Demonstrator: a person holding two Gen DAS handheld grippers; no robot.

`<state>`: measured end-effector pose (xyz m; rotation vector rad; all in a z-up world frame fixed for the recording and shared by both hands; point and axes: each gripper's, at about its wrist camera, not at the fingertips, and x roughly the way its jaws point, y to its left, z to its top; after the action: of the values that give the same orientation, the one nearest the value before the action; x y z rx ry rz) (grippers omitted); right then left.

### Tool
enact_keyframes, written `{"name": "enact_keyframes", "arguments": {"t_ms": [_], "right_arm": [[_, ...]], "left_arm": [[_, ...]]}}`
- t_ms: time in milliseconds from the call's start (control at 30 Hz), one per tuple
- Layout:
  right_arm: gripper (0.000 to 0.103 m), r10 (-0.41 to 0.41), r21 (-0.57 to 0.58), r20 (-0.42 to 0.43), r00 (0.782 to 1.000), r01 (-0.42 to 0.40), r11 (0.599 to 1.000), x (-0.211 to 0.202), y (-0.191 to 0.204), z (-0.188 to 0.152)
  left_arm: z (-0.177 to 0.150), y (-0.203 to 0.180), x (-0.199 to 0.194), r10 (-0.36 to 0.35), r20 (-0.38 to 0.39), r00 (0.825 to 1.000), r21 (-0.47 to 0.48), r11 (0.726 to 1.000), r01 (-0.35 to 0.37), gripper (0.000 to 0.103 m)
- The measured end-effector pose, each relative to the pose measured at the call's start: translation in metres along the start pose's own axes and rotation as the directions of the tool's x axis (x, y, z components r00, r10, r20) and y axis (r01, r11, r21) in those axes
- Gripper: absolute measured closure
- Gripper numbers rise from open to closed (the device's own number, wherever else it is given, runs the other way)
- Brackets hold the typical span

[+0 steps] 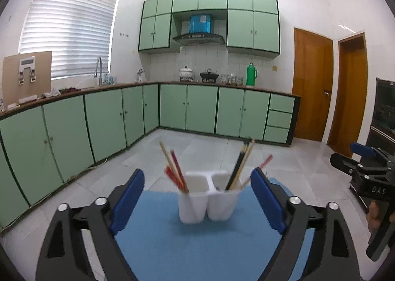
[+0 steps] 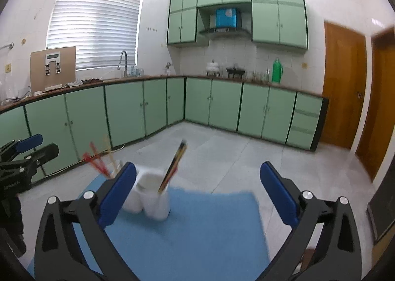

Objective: Organize utensils

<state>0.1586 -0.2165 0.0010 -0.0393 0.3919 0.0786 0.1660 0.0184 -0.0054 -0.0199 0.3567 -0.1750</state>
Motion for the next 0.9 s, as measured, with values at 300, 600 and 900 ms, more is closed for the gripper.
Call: {"name": "enact_keyframes", "arguments": {"t_ms": [300, 600, 900], "right_arm": [[0.005, 0.041, 0.057, -0.075, 0.996, -0.037, 0.998, -0.031, 0.010, -0.050], [0.005, 0.103, 0.061, -0.081, 0.991, -0.099, 0.993, -0.050, 0.027, -0.052], [0.005, 0.128, 0.039, -0.020, 0.992, -0.127, 0.991, -0.077, 0.032, -0.033]], "left_arm": [[-0.041, -0.008, -0.028, -0.003, -0.071, 0.997, -0.029, 1.000, 0.001, 0.007], [-0.046, -0.010, -0.055, 0.015, -0.080, 0.997, -0.025, 1.000, -0.017, 0.006], [-0.028, -0.014, -0.088, 0.021, -0.014, 1.000, -0.012, 1.000, -0.022, 0.006]]}}
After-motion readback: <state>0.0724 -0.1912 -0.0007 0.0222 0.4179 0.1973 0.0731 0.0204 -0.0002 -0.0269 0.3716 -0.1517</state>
